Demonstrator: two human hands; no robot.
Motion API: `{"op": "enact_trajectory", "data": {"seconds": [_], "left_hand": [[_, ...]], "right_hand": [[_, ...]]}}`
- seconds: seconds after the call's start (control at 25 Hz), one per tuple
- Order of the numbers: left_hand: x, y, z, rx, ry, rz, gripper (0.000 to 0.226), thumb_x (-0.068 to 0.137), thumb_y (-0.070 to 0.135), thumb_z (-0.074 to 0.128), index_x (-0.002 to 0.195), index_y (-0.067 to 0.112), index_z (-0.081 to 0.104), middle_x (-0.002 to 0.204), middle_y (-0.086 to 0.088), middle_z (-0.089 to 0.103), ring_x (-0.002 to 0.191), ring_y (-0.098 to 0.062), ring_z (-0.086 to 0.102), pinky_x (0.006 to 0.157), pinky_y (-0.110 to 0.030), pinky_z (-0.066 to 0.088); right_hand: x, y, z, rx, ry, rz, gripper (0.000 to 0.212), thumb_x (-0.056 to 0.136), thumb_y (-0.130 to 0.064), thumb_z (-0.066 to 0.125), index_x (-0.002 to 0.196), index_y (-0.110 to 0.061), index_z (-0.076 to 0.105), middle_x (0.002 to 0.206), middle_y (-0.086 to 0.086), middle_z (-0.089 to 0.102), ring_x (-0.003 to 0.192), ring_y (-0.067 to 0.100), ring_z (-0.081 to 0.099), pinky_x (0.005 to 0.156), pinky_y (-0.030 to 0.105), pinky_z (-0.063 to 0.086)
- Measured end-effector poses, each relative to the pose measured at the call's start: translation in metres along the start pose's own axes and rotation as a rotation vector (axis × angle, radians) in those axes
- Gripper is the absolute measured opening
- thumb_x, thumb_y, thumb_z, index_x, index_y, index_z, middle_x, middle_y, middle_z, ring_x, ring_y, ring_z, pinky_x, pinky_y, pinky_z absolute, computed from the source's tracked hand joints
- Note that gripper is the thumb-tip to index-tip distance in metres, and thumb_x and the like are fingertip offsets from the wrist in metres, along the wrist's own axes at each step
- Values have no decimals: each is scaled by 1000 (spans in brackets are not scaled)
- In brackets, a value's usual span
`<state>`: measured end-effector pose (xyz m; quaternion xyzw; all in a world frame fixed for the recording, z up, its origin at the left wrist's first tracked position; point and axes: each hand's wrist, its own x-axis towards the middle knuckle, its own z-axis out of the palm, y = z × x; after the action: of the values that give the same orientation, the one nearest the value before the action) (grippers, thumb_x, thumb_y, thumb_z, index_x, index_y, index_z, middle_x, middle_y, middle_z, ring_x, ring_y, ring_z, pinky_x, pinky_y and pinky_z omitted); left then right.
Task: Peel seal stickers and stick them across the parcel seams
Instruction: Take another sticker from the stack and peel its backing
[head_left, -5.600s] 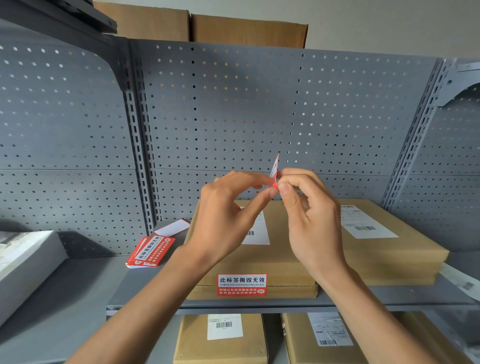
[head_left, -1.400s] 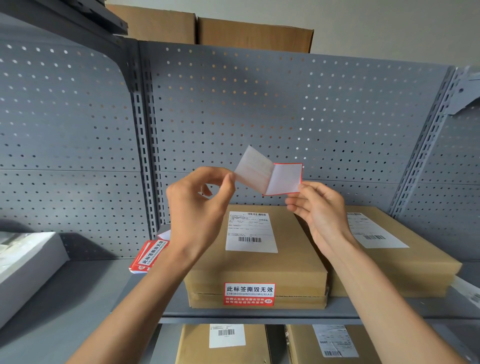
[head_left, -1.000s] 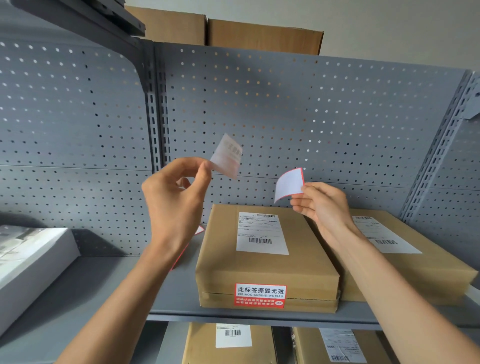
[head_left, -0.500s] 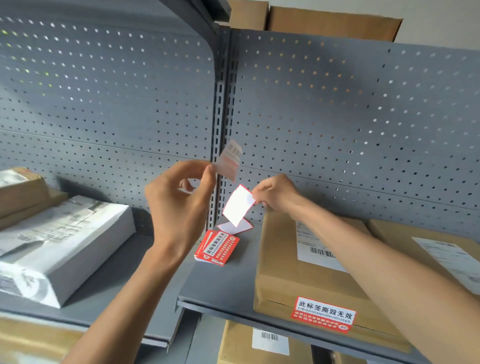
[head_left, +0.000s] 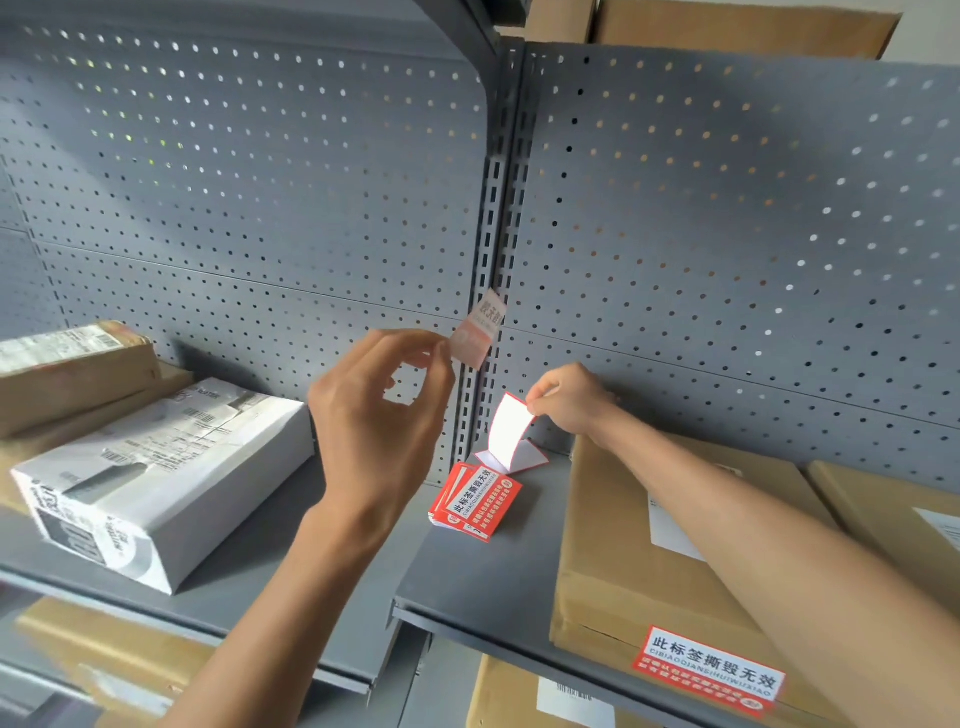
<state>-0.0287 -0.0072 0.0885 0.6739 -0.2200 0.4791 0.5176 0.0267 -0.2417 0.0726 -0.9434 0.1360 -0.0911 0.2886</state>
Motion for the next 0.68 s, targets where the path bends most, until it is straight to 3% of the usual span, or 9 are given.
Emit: {"op": "enact_trajectory", "data": {"seconds": [0.16, 0.28, 0.44, 0.56, 0.68], "left_hand": [[-3, -1, 0, -1, 14, -1, 10, 91, 4, 72, 85, 10, 77, 81, 5, 72, 75, 13, 56, 73, -7, 39], [-4, 1, 2, 4, 20, 1, 10, 91, 4, 72, 85, 10, 76, 81, 6, 72, 75, 14, 56, 72, -7, 39], [-6, 3, 6, 1, 25, 3, 10, 92, 5, 72, 84, 10, 76, 80, 6, 72, 75, 14, 56, 72, -9, 40], [-8, 6, 8, -6, 24, -3, 10, 92, 5, 71, 84, 10, 76, 80, 5, 72, 73, 10, 56, 71, -8, 39], [-8, 11, 11, -5, 17, -10, 10, 91, 4, 71, 83, 9, 76, 80, 2, 73, 72, 0, 56, 72, -4, 37]], "right_hand": [[3, 5, 2, 85, -31, 11, 11, 85, -9, 70, 79, -17, 75, 95, 5, 75, 107, 27, 67, 96, 43, 55], [7, 7, 3, -98, -21, 8, 13, 86, -10, 67, 88, -14, 79, 91, -2, 71, 104, 25, 61, 104, 43, 44], [6, 12, 5, -203, 23, 41, 23, 82, -8, 57, 91, -11, 78, 100, 1, 77, 106, 29, 61, 99, 40, 35], [2, 15, -1, -212, 31, 37, 25, 78, -9, 55, 91, -9, 77, 101, 5, 78, 109, 31, 62, 97, 40, 37], [-8, 12, -15, -139, 57, 22, 20, 80, -14, 58, 86, -11, 77, 102, 7, 79, 108, 31, 67, 99, 41, 49]]}}
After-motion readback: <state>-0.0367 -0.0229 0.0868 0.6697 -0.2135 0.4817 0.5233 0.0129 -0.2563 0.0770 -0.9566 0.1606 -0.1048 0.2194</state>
